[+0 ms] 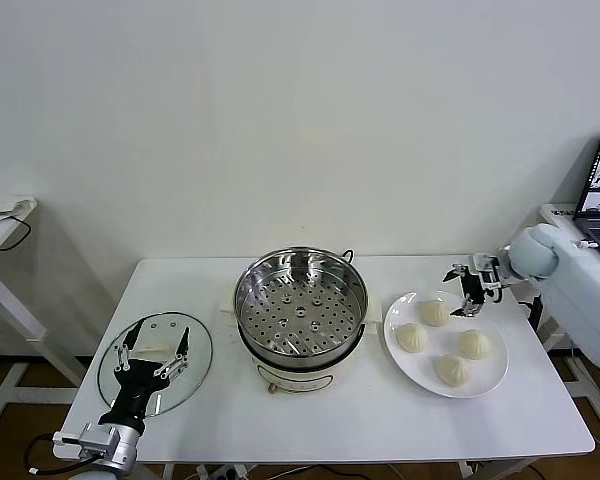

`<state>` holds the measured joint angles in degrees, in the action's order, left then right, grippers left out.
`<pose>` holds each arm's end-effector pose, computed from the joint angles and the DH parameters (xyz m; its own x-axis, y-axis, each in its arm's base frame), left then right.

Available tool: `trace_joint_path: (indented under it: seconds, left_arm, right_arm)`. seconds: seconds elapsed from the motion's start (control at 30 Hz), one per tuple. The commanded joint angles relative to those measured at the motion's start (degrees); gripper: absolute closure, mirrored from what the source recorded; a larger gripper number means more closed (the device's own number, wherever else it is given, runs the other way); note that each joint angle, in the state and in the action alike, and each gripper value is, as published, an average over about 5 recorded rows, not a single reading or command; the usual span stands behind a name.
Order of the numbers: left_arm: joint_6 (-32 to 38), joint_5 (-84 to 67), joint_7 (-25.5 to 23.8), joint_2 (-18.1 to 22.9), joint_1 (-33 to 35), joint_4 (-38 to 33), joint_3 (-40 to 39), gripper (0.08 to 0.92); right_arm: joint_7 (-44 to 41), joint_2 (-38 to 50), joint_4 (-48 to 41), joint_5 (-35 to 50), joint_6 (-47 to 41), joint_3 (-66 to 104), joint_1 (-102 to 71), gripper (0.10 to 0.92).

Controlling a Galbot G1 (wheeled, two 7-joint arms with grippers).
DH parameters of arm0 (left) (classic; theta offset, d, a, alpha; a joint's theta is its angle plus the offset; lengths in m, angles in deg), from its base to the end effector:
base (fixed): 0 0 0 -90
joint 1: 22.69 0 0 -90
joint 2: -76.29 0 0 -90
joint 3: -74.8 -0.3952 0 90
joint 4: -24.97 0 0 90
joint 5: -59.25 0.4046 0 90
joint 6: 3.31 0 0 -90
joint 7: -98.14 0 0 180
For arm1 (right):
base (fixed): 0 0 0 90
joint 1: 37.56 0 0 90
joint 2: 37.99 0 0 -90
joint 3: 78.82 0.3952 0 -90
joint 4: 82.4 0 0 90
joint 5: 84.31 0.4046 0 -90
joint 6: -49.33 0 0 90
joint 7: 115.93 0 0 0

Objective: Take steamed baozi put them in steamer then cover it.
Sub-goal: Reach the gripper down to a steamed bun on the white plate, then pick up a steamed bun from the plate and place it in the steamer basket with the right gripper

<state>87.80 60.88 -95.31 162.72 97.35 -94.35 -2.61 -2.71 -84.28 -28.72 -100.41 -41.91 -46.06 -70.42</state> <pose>0.2020 0.0890 -0.3385 -0.9971 0.0742 0.0185 0.0763 0.9787 0.1907 0.6403 -0.2405 -0.2036 -0.2717 -0.1350 0.9529 -0.9614 -0.0064 -0.2750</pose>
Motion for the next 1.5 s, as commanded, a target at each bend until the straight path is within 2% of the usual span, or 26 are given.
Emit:
trace_joint_path:
  seconds: [0.03,1.07,1.33,1.5]
  left_arm:
    - [0.06,0.0,0.04,0.06,-0.22,0.26,0.08,0.177]
    - [0.57,0.31,0.09,0.48,-0.46,1.43,0.15,0.177]
    - [0.59,0.32,0.07,0.51,-0.44,1.3,0.14,0.177]
    - [0.58,0.38,0.08,0.56,-0.38,1.23,0.1,0.177]
  right_arm:
    - [-4.02,-6.46,-9.22,-3.85,0.14,-4.15,4.33,0.203]
    - [-0.12,-10.43,-13.62,-11.01,1.74,0.93,0.08,0.208]
    - [0.31,-10.55,-13.46,-11.05,1.77,1.07,-0.04,0.374]
    - [0.44,-10.16,-12.81,-10.83,1.97,1.09,-0.13,0.383]
